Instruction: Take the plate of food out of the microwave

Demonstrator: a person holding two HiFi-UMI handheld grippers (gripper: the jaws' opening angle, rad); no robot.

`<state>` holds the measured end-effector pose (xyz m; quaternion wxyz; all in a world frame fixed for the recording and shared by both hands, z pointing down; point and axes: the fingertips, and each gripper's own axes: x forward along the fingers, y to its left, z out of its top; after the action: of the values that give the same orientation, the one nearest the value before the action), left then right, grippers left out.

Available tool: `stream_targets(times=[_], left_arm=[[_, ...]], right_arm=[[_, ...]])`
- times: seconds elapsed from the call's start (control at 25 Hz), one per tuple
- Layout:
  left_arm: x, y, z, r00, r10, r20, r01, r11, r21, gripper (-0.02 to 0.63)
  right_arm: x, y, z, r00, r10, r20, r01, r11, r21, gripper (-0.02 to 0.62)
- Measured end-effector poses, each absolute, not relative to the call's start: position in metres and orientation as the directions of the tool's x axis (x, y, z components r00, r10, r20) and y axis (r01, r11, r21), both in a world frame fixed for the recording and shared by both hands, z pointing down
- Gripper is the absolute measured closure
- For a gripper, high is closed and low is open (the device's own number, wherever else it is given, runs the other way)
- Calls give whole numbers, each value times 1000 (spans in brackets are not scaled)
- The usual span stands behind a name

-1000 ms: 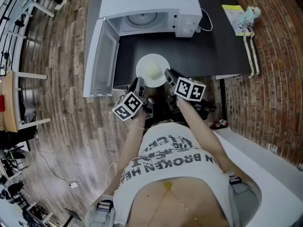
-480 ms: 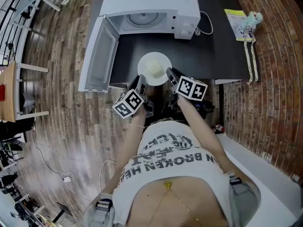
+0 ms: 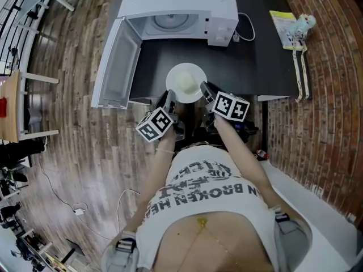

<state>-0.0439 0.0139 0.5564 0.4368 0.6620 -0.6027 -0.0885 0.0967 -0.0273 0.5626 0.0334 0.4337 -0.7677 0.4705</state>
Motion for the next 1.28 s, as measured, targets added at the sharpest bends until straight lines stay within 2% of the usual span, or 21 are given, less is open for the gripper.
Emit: stream_targets(times=[1.28], left_arm=[[-36,23,562,248,-871,424,-720,127,682,554]], right_arm=[[104,-21,569,-637,-613,467,-688,179,-703,543]])
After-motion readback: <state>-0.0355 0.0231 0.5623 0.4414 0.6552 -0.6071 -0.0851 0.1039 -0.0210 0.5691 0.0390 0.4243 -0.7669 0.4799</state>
